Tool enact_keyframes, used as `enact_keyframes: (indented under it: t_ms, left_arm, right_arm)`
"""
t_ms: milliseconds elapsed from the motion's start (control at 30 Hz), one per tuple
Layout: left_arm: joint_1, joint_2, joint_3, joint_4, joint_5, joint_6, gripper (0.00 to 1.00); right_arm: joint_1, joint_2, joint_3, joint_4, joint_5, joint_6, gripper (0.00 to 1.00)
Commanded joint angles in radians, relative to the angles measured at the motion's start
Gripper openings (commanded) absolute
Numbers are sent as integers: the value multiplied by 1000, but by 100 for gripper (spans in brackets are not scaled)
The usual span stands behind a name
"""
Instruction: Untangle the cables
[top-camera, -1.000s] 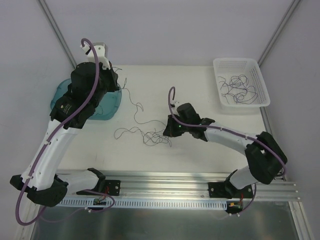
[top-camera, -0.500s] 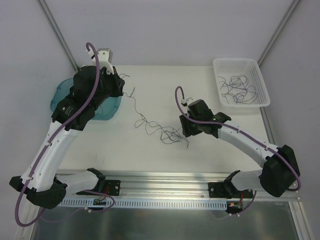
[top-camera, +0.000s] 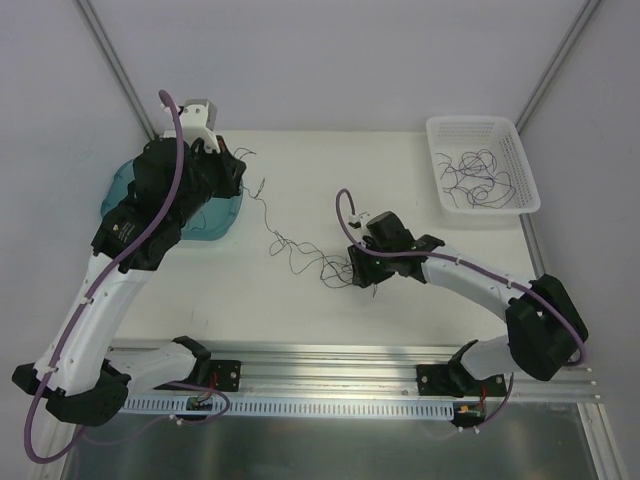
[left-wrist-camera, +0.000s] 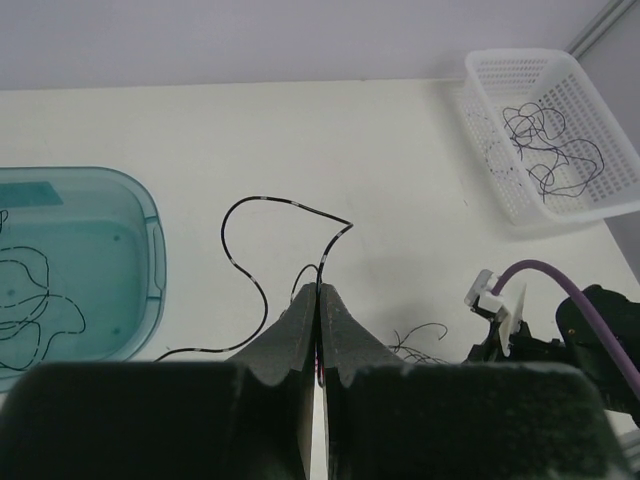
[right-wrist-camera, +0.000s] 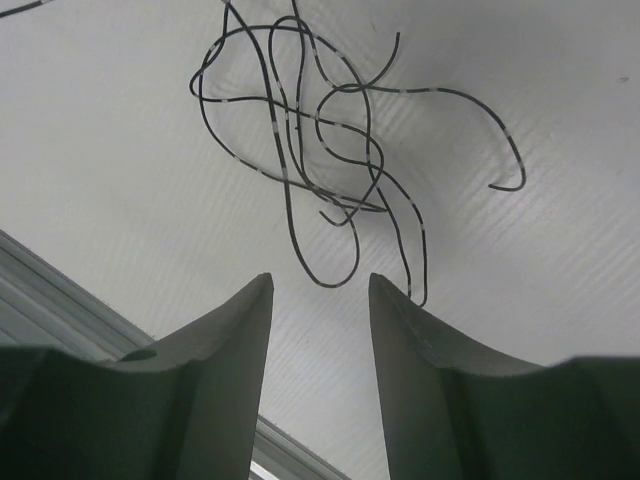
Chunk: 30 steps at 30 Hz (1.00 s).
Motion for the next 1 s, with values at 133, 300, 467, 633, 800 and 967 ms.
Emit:
enact_keyframes:
  t_ms: [133,300,467,633,800,967]
  left_arm:
    - [-4,-47,-56,8,-20,8,0]
    - [-2,-99,-212,9,-69,12,0]
    - [-4,-150,-350,9,-50,-31,0]
    - [-2,-179,-410,34,16,-44,0]
    - [-2,-224,-476,77,158,-66,0]
    - [-4,-303,-622,112,125,-86,0]
  right_arm:
    - [5,29,-13,62,-35,-26,26]
    - [4,-95,79,-100,77,-90,1]
    - [-1,-245,368,-379,197,-153,1]
    - [-3,-324,538,-438,35,-162,1]
    - [-1,-330,477,-447,-14,-67,1]
    - [19,-365,308,-282,-29,46,1]
